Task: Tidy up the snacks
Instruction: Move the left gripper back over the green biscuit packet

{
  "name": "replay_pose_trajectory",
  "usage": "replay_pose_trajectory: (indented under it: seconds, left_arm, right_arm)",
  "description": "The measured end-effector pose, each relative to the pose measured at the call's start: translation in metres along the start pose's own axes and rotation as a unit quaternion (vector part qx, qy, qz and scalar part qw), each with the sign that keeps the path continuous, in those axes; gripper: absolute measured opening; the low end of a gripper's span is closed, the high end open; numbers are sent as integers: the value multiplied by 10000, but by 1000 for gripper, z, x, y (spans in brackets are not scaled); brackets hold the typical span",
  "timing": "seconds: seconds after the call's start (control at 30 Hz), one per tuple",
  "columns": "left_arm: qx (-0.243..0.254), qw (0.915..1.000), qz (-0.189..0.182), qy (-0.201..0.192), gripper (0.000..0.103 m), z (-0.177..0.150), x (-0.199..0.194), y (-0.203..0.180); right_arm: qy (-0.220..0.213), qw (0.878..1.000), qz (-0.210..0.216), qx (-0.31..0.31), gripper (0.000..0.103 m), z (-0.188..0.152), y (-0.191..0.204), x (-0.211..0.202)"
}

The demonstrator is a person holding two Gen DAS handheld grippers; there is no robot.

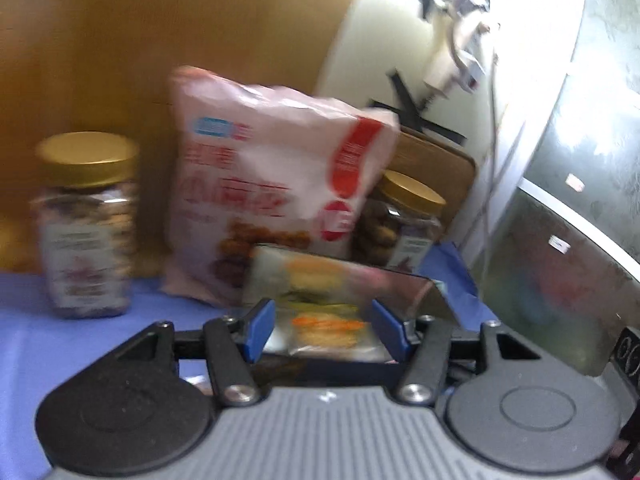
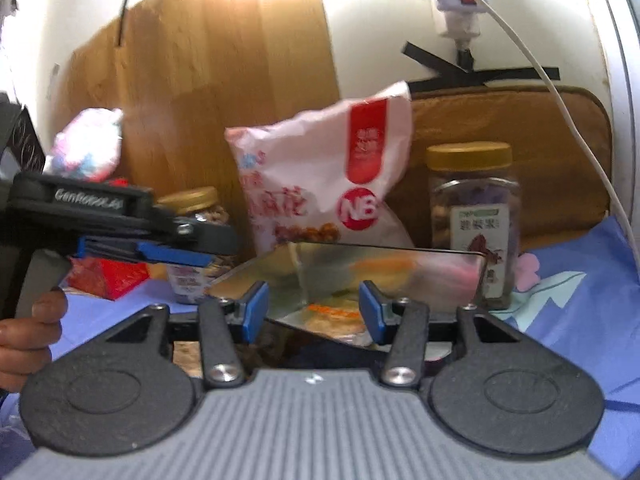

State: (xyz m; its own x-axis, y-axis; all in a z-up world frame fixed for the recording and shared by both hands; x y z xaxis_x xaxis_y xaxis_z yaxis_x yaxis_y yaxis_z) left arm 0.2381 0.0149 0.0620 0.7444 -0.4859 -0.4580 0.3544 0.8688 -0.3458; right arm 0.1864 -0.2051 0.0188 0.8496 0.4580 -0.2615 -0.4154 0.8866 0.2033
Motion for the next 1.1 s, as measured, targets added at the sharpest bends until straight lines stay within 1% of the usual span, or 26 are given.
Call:
replay_pose_trajectory:
  seconds: [0.07,0.13,0.17,0.2,0.27,0.3,0.33,0.37,0.43,0.5,0.53,0.6,0.63,0.67,0.73,0.77,0.87,1.0,1.1]
  left_arm:
    - [-78,9996,258,-17,55,-7,-18,20]
    - [-159,9981,589,97,55,-15,-27,40]
    - [-263,9971,698,161,55,-19,-30,51]
    - [-416,9961,732,246,55,-22,-31,62]
    - [-680,9947,655,410,56,-26,-27,78]
    - [-738,9942,625,461,58,-25,-23,83]
    - [-728,9940,650,504,63,-23,-17,88]
    - [-672,9938,701,540,65,-22,-10,90]
    - [-505,9940,728,635,66,-20,6,92]
    - [-350,9938,701,784,66,-19,24,92]
    - [-286,9931,728,878,66,-21,33,93]
    - [-270,9894,783,1189,60,-29,50,97]
    - [-299,9875,806,1319,53,-34,57,100]
    - [-235,9867,877,1347,50,-37,58,99]
    - [-3,9859,934,1389,46,-43,54,91]
    - [56,9852,950,1429,43,-45,52,88]
    - [69,9826,1050,1531,39,-56,36,80]
    - [-38,9835,999,1505,39,-78,-1,70]
    - [-195,9852,898,1449,39,-95,-31,60]
  right_arm:
    - [53,9997,251,-18,53,-1,10,-4]
    - [286,9981,531,-95,53,-8,24,-3]
    - [414,9972,613,-137,53,-11,29,2]
    - [555,9960,677,-184,53,-16,35,5]
    - [901,9925,801,-203,53,-23,46,15]
    - [1086,9903,856,-151,53,-26,49,21]
    - [1257,9880,897,-57,54,-27,51,28]
    - [1398,9860,913,50,55,-28,52,35]
    - [1666,9823,786,327,67,-27,50,50]
    - [1810,9792,628,665,72,-24,45,62]
    - [1875,9773,564,812,72,-24,43,68]
    - [2038,9727,440,1018,72,-24,39,79]
    - [2118,9708,443,1033,71,-26,40,85]
    - [2205,9686,474,1044,71,-29,42,88]
    - [2332,9660,450,1023,70,-36,46,94]
    - [2367,9653,483,991,70,-38,48,97]
    - [2422,9635,609,962,68,-42,55,94]
    - [2465,9623,870,752,68,-49,69,70]
    - [2350,9657,1010,443,68,-55,81,41]
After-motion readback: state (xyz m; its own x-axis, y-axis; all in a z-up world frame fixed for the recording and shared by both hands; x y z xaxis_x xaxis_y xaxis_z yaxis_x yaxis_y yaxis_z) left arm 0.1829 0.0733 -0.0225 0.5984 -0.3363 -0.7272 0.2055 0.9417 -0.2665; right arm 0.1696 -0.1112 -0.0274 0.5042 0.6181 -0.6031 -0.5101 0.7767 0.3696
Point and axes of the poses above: each gripper's, at about its wrist camera, not at the fingertips, and x roughly the way its jaws point, y to its left, z to its top, the point moved 4 cm from there along x, roughly the way its jaws point
